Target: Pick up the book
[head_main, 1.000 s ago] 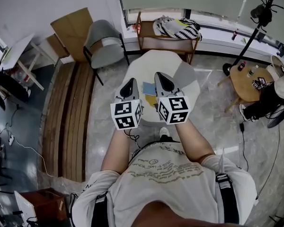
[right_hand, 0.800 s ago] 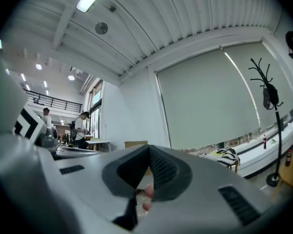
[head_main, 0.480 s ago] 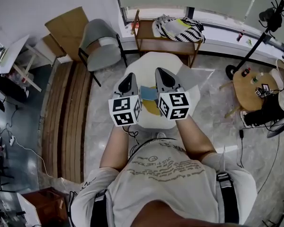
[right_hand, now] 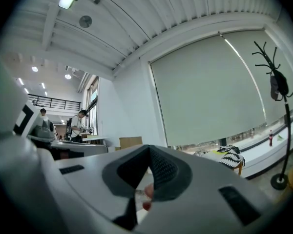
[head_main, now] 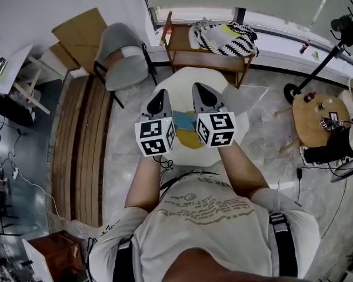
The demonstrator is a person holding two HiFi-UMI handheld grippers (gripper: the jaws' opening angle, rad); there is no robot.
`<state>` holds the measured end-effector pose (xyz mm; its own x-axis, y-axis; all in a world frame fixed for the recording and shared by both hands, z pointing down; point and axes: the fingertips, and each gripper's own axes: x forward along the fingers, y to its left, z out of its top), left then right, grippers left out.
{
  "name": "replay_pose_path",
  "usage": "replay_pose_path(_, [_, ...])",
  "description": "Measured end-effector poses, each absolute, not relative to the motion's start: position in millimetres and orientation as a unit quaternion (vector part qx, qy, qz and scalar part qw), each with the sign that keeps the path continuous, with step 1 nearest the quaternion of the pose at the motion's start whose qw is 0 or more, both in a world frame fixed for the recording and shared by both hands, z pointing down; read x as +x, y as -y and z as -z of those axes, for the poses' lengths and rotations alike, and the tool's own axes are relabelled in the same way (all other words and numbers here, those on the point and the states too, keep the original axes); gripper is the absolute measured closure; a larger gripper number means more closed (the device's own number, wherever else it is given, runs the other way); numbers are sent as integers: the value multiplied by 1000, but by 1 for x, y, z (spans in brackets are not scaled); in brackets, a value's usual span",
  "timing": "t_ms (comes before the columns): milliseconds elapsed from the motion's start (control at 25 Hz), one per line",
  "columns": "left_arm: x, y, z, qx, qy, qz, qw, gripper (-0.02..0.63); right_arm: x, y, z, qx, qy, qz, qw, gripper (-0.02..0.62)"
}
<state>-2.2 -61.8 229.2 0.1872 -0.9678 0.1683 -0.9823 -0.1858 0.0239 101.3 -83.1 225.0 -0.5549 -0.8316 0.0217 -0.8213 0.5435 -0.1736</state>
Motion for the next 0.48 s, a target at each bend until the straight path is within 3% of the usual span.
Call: replay_pose_path(480, [-8,100,-247,772,627,-69,77,589,95,116,-248,-476,-874,95,9,571])
